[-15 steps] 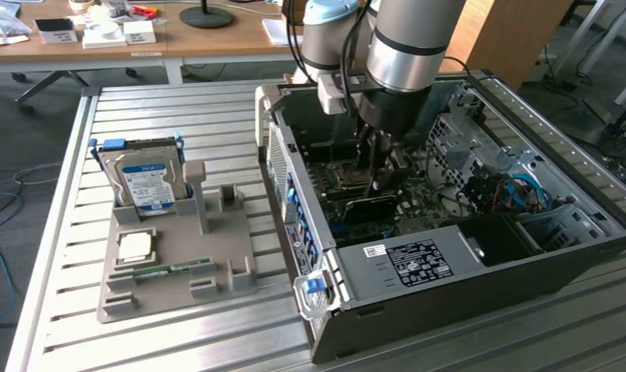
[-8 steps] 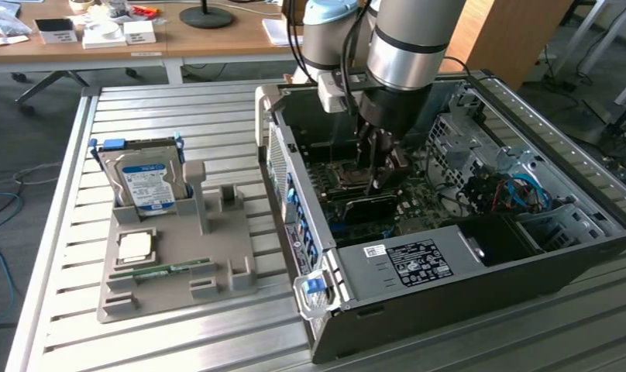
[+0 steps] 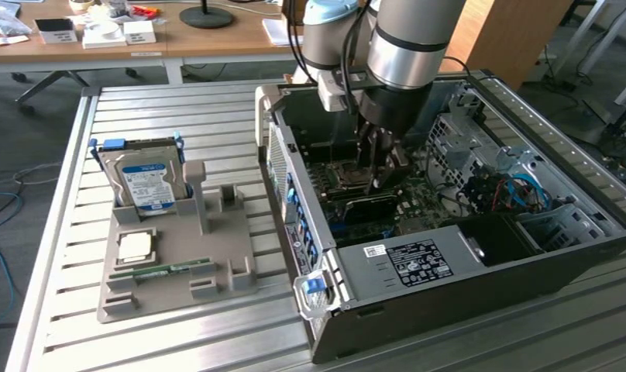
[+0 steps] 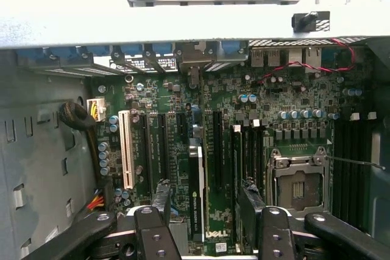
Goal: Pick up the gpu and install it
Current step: 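Insert the gpu into the slot, then press down on the gpu until it lock into place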
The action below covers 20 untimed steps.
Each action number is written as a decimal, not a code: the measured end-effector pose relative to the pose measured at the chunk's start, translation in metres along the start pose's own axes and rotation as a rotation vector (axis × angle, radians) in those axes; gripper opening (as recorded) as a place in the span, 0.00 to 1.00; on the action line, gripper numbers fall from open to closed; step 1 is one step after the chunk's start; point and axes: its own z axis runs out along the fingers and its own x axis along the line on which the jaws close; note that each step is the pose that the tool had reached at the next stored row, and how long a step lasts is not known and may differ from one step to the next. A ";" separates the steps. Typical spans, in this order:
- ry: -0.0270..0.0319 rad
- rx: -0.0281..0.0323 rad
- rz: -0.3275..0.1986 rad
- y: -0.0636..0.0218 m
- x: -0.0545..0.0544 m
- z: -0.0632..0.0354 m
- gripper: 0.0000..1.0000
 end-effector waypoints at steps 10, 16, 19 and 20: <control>-0.0002 0.0001 0.000 -0.0001 0.000 -0.0018 0.58; -0.0001 0.0000 0.000 -0.0001 0.000 -0.0018 0.58; -0.0001 0.0000 0.000 -0.0001 0.000 -0.0019 0.50; -0.0001 0.0000 0.000 -0.0001 0.000 -0.0019 0.44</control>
